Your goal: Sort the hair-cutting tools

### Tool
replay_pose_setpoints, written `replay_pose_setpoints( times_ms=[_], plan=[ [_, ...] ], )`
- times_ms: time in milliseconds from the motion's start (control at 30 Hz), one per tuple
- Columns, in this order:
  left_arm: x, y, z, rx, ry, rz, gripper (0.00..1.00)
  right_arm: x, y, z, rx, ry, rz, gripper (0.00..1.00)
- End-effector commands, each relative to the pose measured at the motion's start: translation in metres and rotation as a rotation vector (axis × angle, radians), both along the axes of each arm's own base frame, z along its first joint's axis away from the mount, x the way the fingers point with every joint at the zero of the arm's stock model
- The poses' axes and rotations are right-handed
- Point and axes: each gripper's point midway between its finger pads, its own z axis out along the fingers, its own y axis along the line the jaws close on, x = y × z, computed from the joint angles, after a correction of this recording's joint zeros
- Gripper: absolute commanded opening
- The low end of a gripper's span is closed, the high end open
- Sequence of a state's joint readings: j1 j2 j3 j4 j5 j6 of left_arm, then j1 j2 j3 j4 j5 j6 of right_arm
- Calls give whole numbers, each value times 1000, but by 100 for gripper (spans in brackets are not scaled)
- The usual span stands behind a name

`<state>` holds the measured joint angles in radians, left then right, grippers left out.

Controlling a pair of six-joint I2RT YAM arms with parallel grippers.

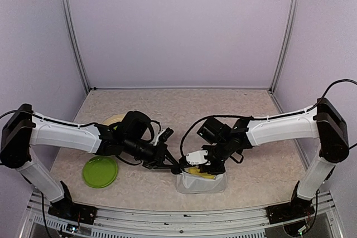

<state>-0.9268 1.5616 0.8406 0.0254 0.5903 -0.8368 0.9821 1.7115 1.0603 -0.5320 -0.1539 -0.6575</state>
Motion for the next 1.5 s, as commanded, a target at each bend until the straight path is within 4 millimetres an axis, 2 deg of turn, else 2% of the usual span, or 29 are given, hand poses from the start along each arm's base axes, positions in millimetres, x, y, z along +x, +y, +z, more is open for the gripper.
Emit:
replay_pose_setpoints(
  times_ms=[0, 100, 200, 267, 367, 400, 467, 567, 633, 700, 833, 967, 1200, 1367, 1467],
  plan=[
    [3, -5, 18, -60, -64, -21, 0, 26, -14, 6, -53, -136, -117, 22],
    [4, -5, 17, -36, -83, -26, 0, 8, -6, 33, 20, -72, -51, 29],
    [10, -5, 25, -39, -125, -14, 0, -2, -2, 64, 91, -66, 11, 35],
    [15, -4, 29, -43, -145, -2, 0, 1, -3, 80, 127, -106, 13, 39],
    [20, -1, 29, -21, -161, 16, 3, 11, -10, 92, 147, -130, -10, 40],
    [20, 0, 28, -14, -164, 15, 7, 10, -10, 97, 162, -119, -6, 40],
    [21, 3, 28, 4, -174, 23, 24, 8, -8, 107, 195, -100, -1, 39],
    [25, 9, 35, 23, -212, 58, 41, 3, -2, 117, 233, -64, 5, 39],
    [26, 12, 38, 28, -218, 76, 47, -3, 3, 118, 252, -17, 13, 39],
    [26, 15, 34, 46, -209, 85, 49, -15, 9, 119, 283, 63, 40, 38],
    [22, 18, 22, 70, -164, 82, 49, -31, 18, 108, 292, 209, 52, 36],
    [16, 16, 11, 80, -120, 71, 47, -37, 25, 97, 285, 283, 58, 30],
    [15, 10, -1, 54, -89, 63, 43, -31, 35, 78, 244, 347, 23, 27],
    [16, 6, -5, 40, -89, 50, 34, -20, 41, 63, 202, 352, -31, 29],
    [15, 4, -5, 14, -82, 41, 24, -17, 45, 57, 188, 373, -43, 29]
  ],
)
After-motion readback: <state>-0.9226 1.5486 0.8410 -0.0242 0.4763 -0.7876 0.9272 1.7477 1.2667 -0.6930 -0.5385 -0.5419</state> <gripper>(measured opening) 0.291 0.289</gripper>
